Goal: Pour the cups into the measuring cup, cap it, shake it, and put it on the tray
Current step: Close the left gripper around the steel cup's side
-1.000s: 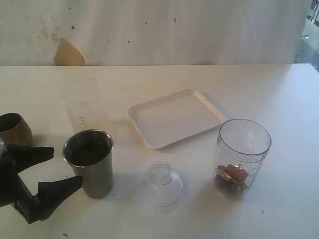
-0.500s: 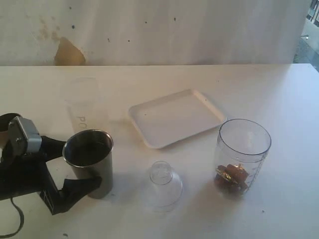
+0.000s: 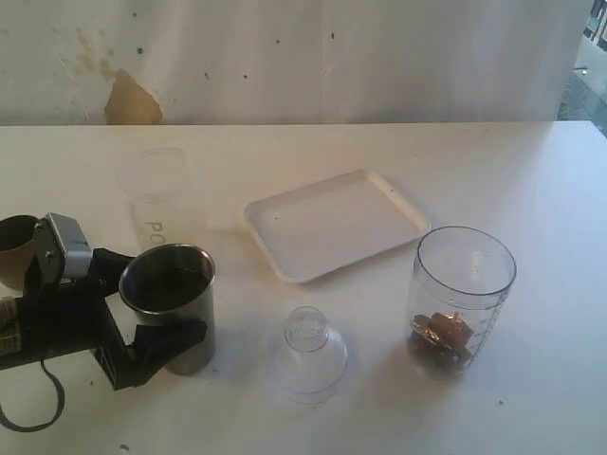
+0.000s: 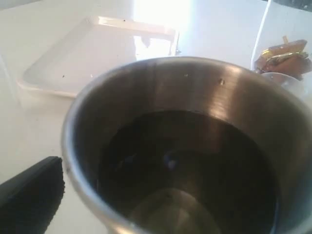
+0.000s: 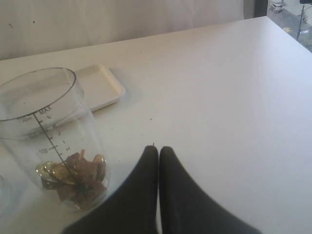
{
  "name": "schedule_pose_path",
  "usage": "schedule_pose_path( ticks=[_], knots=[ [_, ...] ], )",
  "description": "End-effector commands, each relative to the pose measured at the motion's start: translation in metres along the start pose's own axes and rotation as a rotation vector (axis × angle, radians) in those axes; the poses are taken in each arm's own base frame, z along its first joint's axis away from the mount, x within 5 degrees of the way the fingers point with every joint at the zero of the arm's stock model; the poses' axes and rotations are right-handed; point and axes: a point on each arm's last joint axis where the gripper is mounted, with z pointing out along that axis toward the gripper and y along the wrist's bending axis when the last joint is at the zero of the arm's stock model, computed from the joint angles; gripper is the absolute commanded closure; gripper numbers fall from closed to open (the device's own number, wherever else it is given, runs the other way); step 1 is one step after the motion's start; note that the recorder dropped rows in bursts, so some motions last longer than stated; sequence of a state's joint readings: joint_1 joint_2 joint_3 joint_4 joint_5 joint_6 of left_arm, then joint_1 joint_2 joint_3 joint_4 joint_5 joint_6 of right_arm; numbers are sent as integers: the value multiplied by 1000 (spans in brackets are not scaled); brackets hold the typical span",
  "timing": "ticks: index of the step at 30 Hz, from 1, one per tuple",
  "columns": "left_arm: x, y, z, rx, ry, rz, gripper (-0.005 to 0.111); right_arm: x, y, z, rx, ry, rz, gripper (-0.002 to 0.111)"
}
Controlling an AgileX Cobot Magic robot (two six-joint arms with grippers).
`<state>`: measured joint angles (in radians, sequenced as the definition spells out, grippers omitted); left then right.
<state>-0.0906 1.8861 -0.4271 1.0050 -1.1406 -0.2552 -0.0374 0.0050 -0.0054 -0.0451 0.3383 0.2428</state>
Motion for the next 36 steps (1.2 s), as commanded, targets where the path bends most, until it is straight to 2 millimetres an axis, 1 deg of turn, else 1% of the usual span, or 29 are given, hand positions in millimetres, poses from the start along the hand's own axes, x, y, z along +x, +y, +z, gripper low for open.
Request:
schedule_pose_path(
  ticks=[1,10,36],
  knots=[
    [-2,1,2,-4,-29,-5,2,1,-1,0,6,-3,2,108],
    [-4,1,2,3,-51,-8,2,1,-1,0,6,-3,2,108],
    [-3,0,2,13,-45,12,2,1,-1,0,6,-3,2,108]
  ],
)
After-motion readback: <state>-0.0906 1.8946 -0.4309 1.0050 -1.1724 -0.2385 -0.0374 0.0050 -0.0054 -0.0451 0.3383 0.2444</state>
